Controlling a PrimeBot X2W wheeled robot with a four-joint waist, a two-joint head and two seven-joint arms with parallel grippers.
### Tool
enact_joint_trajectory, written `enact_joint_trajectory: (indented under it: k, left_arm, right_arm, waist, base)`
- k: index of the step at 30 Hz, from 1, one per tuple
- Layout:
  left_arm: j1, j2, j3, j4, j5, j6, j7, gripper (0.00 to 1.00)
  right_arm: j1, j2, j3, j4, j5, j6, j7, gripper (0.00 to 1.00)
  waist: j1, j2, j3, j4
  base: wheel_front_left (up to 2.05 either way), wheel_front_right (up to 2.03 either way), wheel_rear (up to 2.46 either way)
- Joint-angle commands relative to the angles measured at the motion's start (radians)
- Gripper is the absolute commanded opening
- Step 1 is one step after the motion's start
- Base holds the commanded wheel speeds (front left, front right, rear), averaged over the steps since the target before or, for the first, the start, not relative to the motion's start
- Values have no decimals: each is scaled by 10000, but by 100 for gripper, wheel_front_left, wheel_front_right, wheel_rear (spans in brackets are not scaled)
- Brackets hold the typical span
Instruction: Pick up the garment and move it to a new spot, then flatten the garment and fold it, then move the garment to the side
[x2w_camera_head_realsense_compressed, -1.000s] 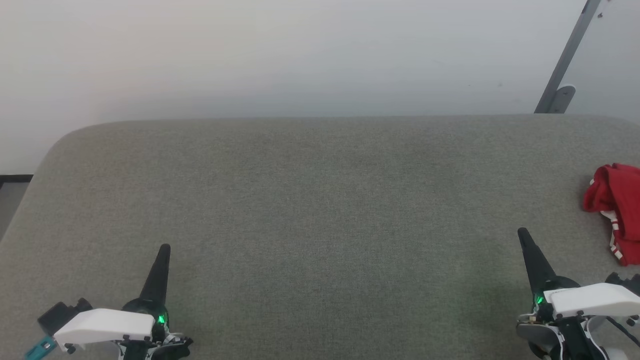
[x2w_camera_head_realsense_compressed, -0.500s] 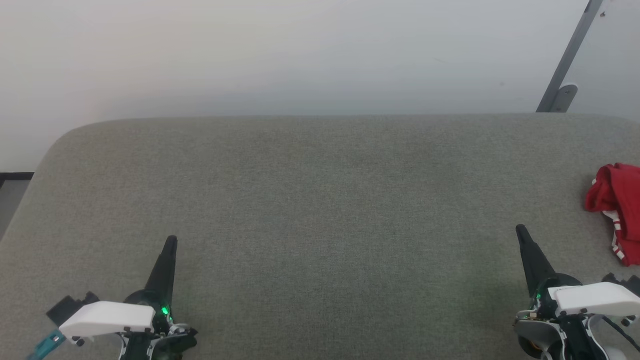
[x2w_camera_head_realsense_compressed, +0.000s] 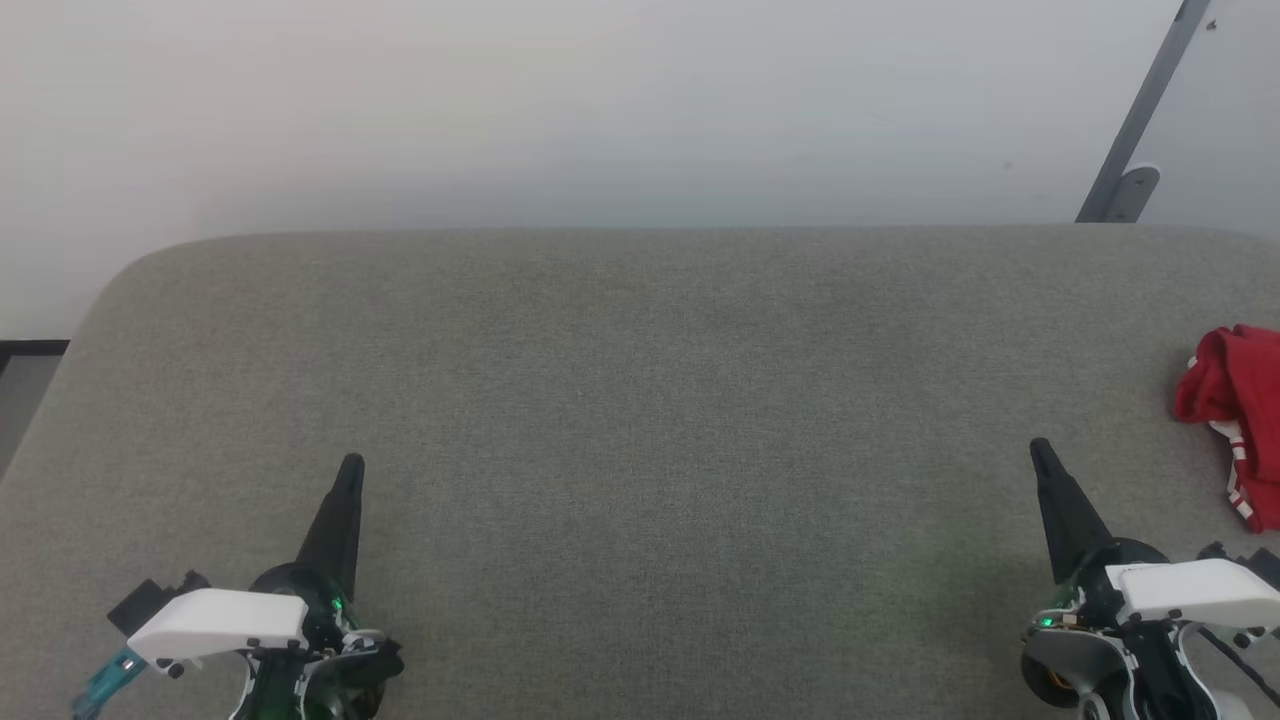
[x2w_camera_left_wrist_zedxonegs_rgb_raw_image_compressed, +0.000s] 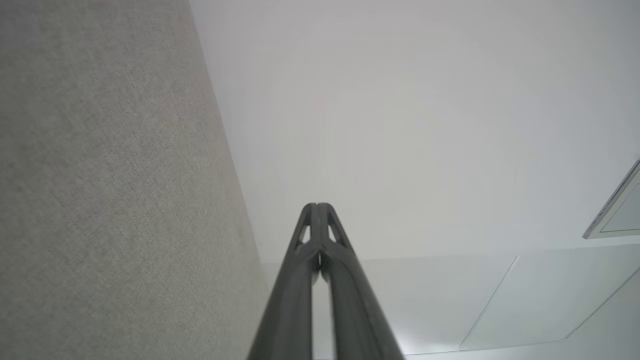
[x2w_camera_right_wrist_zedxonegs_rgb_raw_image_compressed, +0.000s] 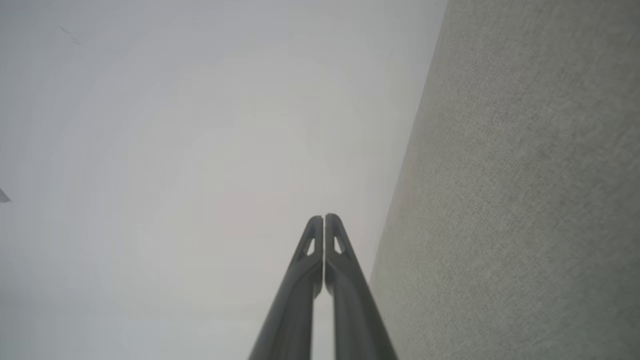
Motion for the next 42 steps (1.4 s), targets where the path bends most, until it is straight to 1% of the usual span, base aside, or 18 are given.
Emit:
enact_joint_trajectory:
  k: [1, 42]
  left_arm:
    - [-141, -52, 37, 13, -140, -49, 69, 0]
    - [-154, -52, 37, 11, -146, -48, 84, 0]
  right_arm:
    - [-79, 74, -32, -44, 194, 0, 68, 0]
    - [-72, 68, -26, -40, 195, 0, 56, 0]
  waist:
    - [0, -1, 5, 4]
    - [0, -1, 7, 5]
  base:
    - [0, 0, 0]
    - [0, 0, 0]
